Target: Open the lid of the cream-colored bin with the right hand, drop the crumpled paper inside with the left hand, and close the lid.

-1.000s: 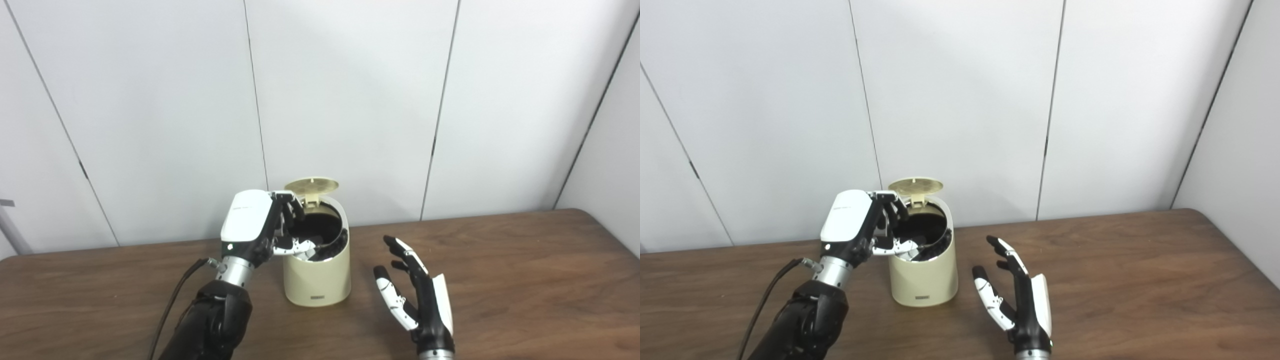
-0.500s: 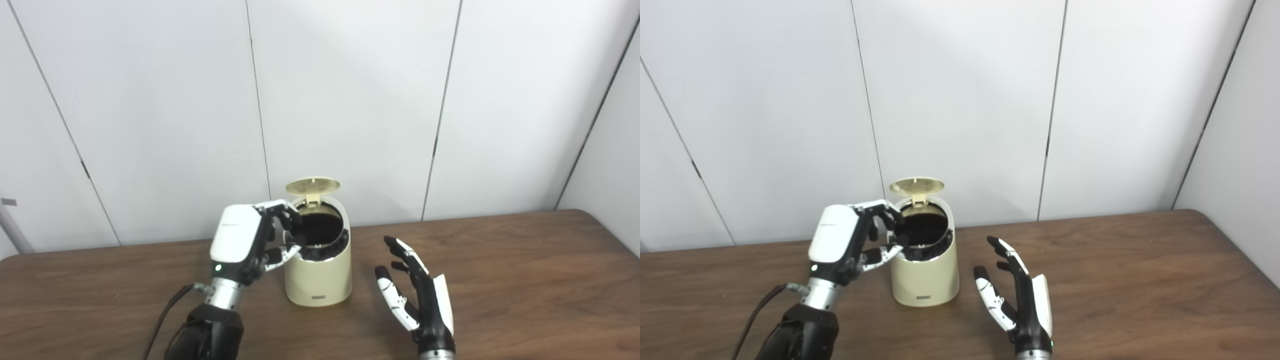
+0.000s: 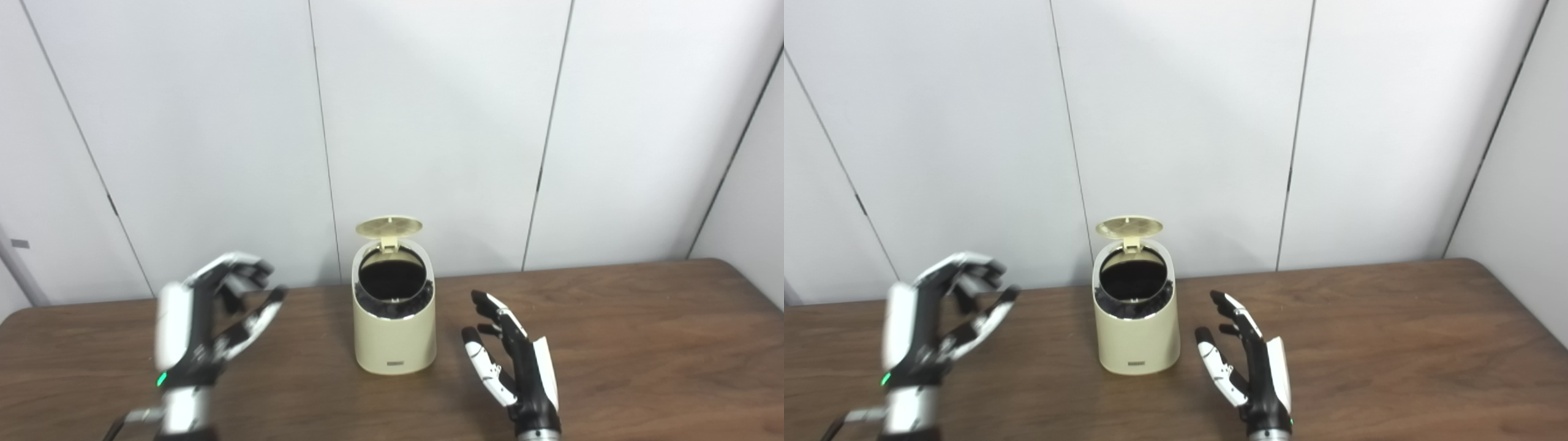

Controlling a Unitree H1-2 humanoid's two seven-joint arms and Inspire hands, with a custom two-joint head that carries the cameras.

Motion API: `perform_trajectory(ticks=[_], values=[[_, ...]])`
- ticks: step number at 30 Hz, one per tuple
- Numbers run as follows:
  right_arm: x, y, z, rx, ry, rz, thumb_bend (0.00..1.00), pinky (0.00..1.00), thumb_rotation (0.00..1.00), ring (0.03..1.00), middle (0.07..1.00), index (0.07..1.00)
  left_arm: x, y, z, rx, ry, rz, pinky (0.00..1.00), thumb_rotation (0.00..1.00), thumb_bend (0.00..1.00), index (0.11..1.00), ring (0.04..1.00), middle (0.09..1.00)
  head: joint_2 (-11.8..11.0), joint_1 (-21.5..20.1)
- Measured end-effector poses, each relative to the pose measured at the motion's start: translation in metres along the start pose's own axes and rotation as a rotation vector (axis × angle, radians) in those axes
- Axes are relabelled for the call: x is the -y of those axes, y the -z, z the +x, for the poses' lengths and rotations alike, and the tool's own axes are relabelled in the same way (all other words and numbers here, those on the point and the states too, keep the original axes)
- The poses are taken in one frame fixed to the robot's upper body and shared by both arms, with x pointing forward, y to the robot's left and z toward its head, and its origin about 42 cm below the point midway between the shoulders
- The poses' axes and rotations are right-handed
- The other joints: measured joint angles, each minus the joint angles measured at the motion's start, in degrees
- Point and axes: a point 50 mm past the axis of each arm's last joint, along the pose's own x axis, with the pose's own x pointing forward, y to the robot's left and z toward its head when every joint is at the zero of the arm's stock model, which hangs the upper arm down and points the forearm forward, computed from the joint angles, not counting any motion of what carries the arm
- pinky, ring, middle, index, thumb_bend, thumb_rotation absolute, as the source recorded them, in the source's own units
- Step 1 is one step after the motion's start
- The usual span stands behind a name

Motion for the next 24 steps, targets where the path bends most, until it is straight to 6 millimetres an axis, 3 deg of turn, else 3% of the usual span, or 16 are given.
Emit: perform_trajectory(ticks=[4, 8, 13, 18, 24], values=[[0.003, 0.003, 0.0, -0.004, 0.0, 0.003, 0.21, 0.72, 0.72, 0.816, 0.83, 0.817, -0.01, 0.018, -0.025, -0.101, 0.011, -0.056, 0.17, 0.0, 0.52, 0.512, 0.23, 0.406, 0.09, 0.53], [0.004, 0.004, 0.001, -0.006, 0.004, 0.026, 0.2, 0.72, 0.68, 0.822, 0.835, 0.821, -0.011, 0.024, -0.042, -0.148, 0.024, -0.122, 0.22, 0.0, 0.51, 0.516, 0.286, 0.419, 0.26, 0.7], [0.01, 0.006, 0.002, -0.001, 0.011, 0.036, 0.22, 0.73, 0.7, 0.829, 0.837, 0.817, -0.001, 0.032, -0.064, -0.211, 0.016, -0.232, 0.39, 0.0, 0.51, 0.509, 0.432, 0.473, 0.26, 0.44], [0.015, 0.007, 0.002, 0.013, 0.008, 0.032, 0.22, 0.73, 0.71, 0.819, 0.824, 0.809, 0.001, 0.037, -0.067, -0.248, 0.039, -0.376, 0.5, 0.06, 0.48, 0.494, 0.562, 0.595, 0.53, 0.36], [0.024, 0.006, 0.002, 0.064, 0.022, 0.059, 0.21, 0.74, 0.67, 0.822, 0.821, 0.805, 0.003, 0.035, -0.067, -0.22, 0.05, -0.431, 0.54, 0.07, 0.48, 0.496, 0.617, 0.652, 1.84, 0.26]])
